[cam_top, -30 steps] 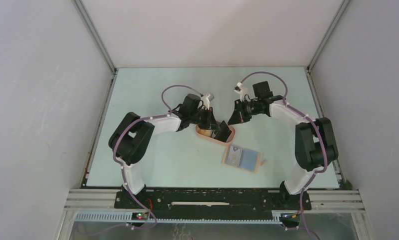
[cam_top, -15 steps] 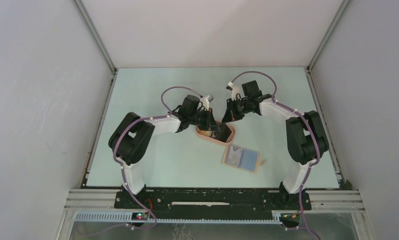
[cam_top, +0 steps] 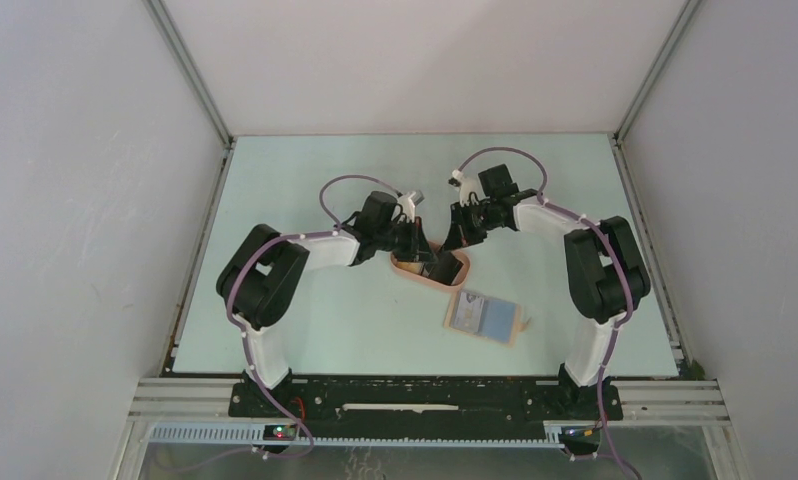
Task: Put the credit cards into the card holder
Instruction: Pick up the credit card from the storage box.
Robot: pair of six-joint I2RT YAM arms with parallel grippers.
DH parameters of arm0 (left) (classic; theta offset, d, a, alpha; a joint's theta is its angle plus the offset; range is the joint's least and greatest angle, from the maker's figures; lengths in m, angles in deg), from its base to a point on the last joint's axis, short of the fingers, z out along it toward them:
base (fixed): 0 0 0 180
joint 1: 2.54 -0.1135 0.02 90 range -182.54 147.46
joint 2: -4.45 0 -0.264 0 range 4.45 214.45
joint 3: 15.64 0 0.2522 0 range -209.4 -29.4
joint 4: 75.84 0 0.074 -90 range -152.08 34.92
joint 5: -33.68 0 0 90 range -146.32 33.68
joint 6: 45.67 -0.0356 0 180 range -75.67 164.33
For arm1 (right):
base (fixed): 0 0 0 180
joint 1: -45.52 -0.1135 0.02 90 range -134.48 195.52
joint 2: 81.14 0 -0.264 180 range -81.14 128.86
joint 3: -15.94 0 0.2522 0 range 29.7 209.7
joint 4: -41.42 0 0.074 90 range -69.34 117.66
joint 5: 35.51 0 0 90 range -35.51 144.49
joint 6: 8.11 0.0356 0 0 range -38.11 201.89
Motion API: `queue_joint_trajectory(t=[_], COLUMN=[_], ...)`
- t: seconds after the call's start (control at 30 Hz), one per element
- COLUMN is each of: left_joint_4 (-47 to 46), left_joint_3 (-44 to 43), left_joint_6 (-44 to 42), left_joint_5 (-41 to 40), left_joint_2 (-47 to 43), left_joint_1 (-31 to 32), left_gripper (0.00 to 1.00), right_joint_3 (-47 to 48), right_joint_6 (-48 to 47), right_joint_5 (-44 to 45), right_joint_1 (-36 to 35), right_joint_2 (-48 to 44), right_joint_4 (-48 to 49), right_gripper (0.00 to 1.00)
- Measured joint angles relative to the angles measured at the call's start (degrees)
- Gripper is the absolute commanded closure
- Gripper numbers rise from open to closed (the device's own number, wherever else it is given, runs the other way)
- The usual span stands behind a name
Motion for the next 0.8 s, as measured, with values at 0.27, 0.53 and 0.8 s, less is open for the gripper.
queue_joint_trajectory(t=[0.27,0.53,0.8], left_joint_4=[-0.5,-2.0,-2.7], left_joint_3=[0.1,1.1,1.5], left_joint_6=[0.5,1.2,1.7], left_joint_5=[0.0,0.6,0.8], left_joint_2=[0.0,0.2,0.7], left_joint_1=[-0.3,-0.6,-1.0], left_gripper=[0.91,0.86,1.00], right_joint_3=[0.7,0.9,1.0], right_joint_6=[-1.5,-2.3,-2.9], right_joint_5=[0.0,0.8,0.8], right_joint_1=[0.0,0.0,0.0], right_joint_2=[1.2,2.2,3.0], right_joint_4=[-1.4,-2.5,-3.6], right_gripper=[0.98,0.98,0.97])
